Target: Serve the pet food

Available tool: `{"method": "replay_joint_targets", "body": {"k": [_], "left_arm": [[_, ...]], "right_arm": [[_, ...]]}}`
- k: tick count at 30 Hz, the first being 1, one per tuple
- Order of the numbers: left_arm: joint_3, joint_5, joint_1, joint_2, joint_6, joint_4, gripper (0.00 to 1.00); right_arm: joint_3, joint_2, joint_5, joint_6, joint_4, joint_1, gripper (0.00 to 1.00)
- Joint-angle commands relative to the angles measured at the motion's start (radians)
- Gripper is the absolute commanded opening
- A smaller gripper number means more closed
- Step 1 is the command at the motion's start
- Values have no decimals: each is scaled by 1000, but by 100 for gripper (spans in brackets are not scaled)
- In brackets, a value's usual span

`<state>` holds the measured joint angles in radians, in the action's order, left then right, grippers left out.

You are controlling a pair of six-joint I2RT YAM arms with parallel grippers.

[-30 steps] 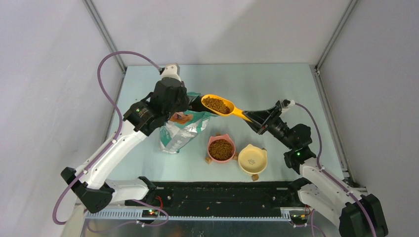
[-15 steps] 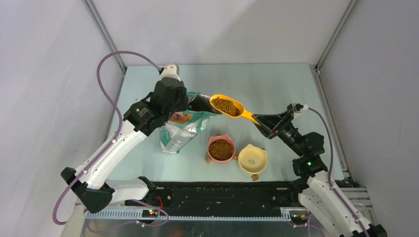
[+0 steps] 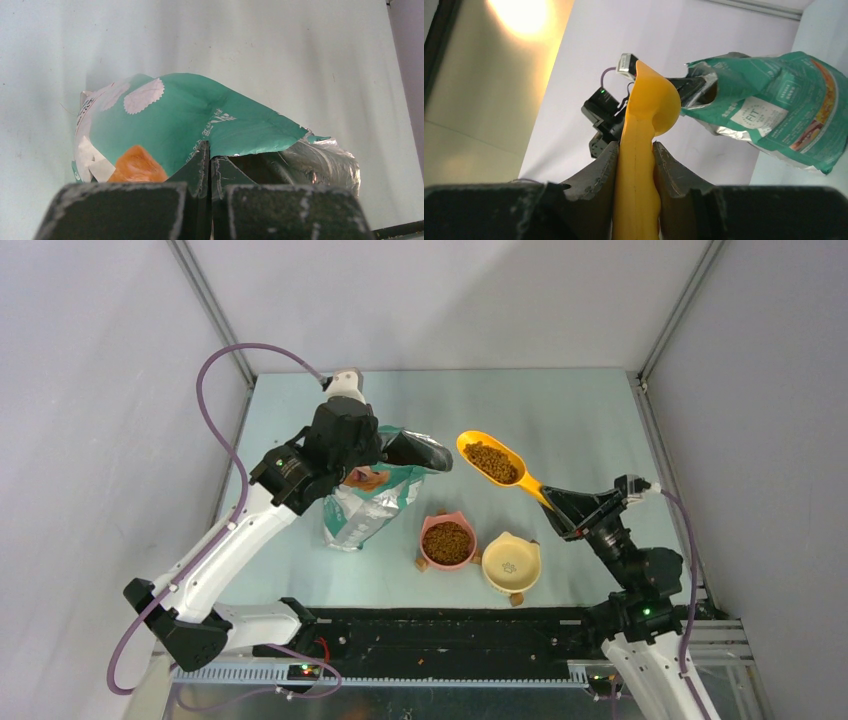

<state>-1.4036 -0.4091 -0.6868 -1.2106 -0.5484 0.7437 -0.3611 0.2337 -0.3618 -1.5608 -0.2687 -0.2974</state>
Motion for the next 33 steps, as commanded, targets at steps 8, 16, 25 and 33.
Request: {"method": "replay_joint_targets", "body": {"k": [8, 16, 25, 33], "left_arm": [[8, -45, 13, -6, 16, 26, 0], [8, -42, 12, -9, 22, 24, 0], [3, -47, 12, -11, 25, 28, 0], [2, -46, 12, -6, 23, 27, 0]], "right_arm": [[32, 8, 25, -39, 26, 16, 0], [43, -60, 15, 62, 243, 27, 0], [33, -218, -13, 180, 588, 56, 0], [-11, -325, -12, 249, 872, 69, 0]]}}
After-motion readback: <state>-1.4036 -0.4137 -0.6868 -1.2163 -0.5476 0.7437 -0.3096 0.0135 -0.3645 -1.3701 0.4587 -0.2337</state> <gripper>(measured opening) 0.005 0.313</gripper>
